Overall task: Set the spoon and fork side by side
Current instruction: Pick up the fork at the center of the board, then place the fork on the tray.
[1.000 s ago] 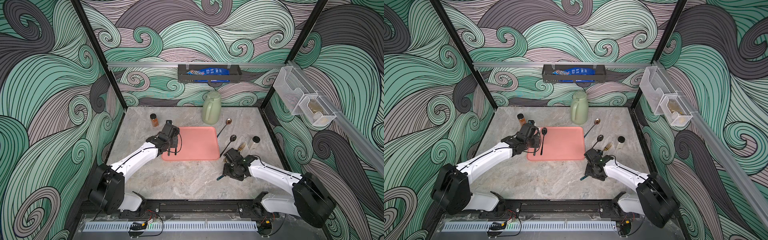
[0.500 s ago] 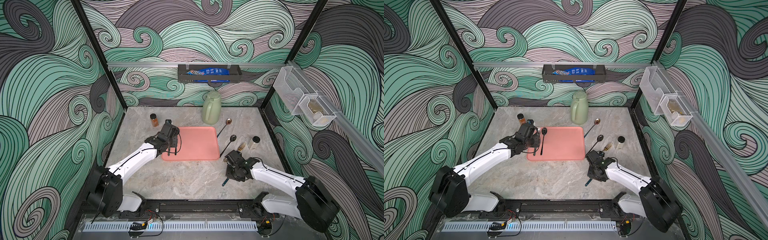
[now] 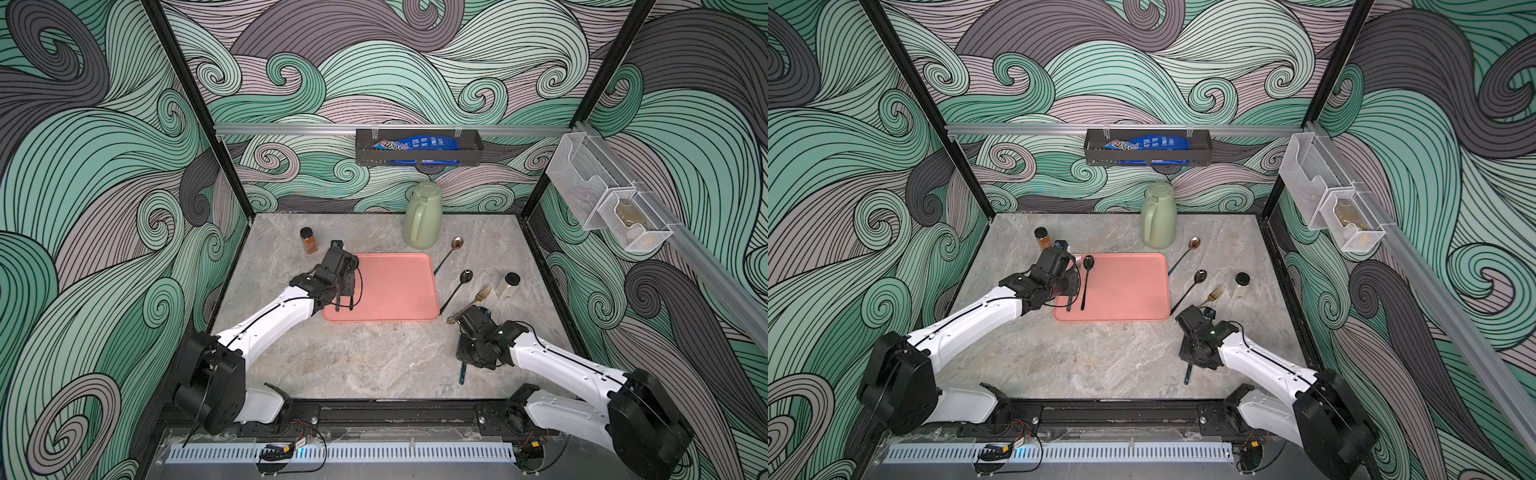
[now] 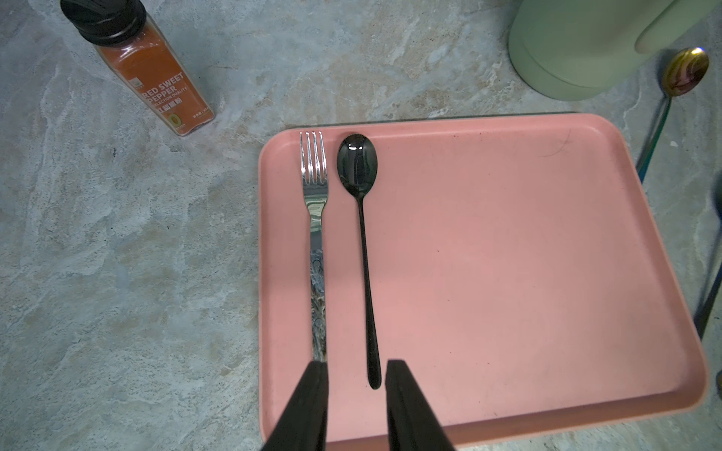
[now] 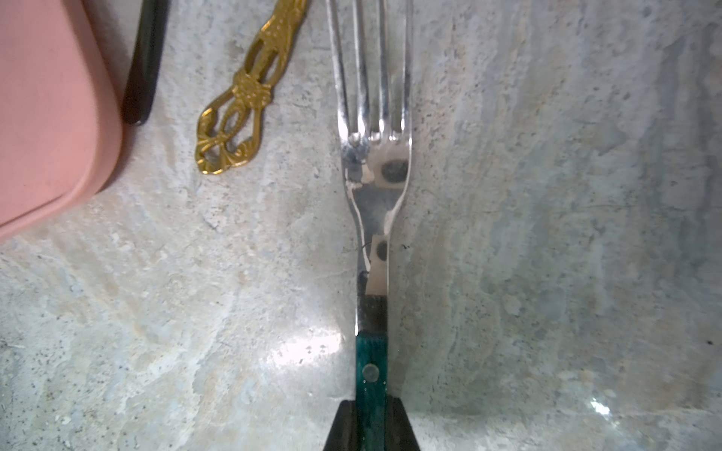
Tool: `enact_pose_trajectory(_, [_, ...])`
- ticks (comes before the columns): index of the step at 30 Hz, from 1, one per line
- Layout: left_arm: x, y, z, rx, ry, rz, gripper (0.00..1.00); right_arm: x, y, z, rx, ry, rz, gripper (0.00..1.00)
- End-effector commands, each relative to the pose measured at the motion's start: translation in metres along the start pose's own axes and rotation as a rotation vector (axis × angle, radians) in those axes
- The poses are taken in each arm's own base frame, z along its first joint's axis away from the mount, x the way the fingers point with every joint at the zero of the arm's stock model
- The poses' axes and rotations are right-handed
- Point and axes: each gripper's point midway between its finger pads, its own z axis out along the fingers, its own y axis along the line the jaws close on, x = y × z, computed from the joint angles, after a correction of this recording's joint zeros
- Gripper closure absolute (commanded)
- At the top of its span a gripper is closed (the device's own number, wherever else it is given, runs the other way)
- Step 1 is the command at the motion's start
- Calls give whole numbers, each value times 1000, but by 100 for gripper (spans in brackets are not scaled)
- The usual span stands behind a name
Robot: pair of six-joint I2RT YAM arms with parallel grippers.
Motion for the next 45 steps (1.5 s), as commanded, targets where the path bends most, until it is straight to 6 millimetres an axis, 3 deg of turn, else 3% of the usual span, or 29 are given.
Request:
enact_pose_trajectory(1, [-8, 1, -8, 15, -36, -22, 70, -11, 4, -19, 7, -36, 8, 93])
enact_pose_trajectory(4, [-8, 1, -9, 16, -39, -26, 70, -27, 21, -41, -35, -77, -14, 95])
enact_pose_trajectory(11, [-7, 1, -10, 20, -36, -44, 70, -83, 93, -88, -144, -174, -112, 97])
enact_pose_trajectory(20, [-7, 7, -16, 7, -68, -78, 70, -138, 214, -99, -196, -211, -288, 97])
enact_pose_trajectory(24, [-10, 16, -20, -34, -97, -95, 70, -145, 264, -84, -207, -204, -354, 97])
enact_pose_trajectory(28, [-11, 24, -21, -69, -124, -105, 70, -141, 308, -52, -204, -161, -419, 97])
enact_pose_trajectory(30, [-11, 27, -22, -82, -138, -108, 70, -138, 321, -29, -171, -128, -441, 97])
enact_pose_trajectory(35, [-13, 29, -23, -80, -159, -111, 70, -131, 339, 14, -143, -62, -464, 97])
enact_pose_trajectory(39, [-13, 28, -22, -79, -159, -112, 70, -125, 338, 38, -123, -33, -458, 97])
enact_pose_trajectory(45, [-14, 28, -22, -78, -159, -112, 70, -118, 330, 54, -109, -9, -427, 96])
